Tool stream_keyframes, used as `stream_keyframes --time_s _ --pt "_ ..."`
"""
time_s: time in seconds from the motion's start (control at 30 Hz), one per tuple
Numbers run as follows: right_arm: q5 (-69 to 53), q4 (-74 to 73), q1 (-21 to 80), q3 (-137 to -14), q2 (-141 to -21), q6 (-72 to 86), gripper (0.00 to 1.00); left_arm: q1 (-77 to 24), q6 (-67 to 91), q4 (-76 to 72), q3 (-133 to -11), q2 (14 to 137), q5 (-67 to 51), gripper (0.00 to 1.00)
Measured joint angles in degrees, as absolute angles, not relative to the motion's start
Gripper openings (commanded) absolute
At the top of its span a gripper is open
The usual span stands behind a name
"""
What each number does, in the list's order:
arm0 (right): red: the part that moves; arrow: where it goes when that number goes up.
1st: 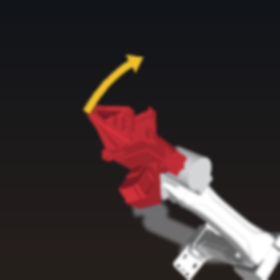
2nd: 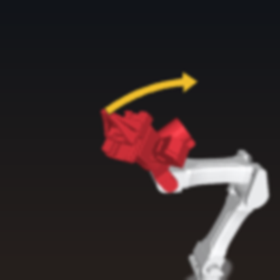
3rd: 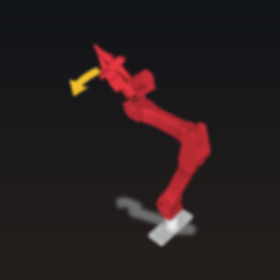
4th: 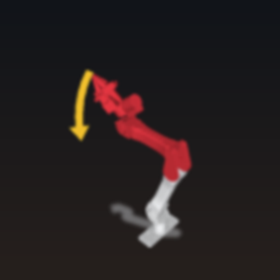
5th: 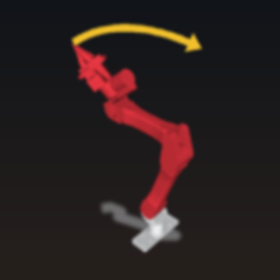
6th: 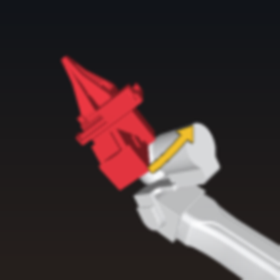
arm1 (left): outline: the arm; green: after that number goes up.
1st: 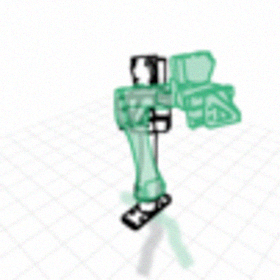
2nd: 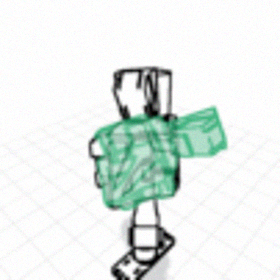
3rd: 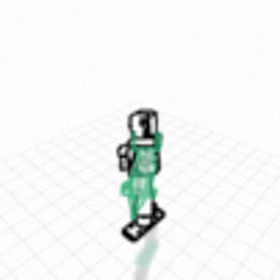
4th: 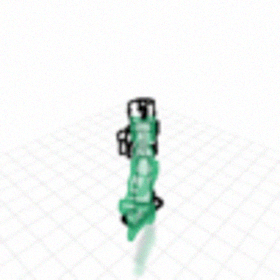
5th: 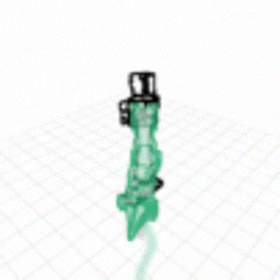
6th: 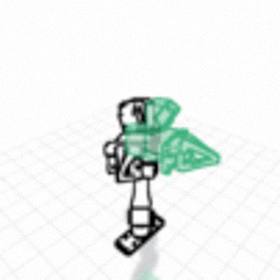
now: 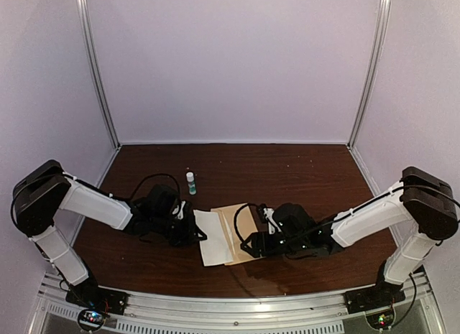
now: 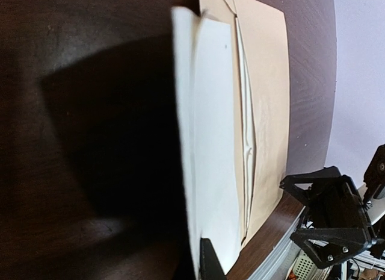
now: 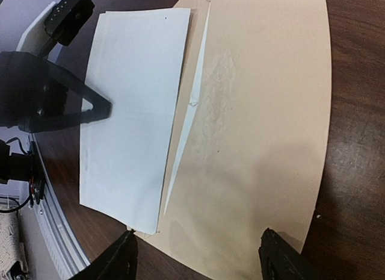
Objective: Place the letter into the envelope and seal it
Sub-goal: Place the letter in the envelope.
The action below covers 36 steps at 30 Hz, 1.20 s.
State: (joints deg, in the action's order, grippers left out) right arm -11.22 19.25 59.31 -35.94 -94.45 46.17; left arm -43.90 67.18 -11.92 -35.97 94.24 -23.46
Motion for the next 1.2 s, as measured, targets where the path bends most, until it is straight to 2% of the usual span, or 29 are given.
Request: stream_keyframes --time_s 0.4,1.2 --pt "-8.9 13.5 54.5 -40.7 -94.5 41.7 0.7 -43.9 67.2 -11.9 -36.0 94.2 -23.5 0.0" --pt "-11.8 17.2 53.3 -42.9 -100.8 41.3 0.66 -43.4 67.2 -11.9 -36.0 94.4 -24.1 0.0"
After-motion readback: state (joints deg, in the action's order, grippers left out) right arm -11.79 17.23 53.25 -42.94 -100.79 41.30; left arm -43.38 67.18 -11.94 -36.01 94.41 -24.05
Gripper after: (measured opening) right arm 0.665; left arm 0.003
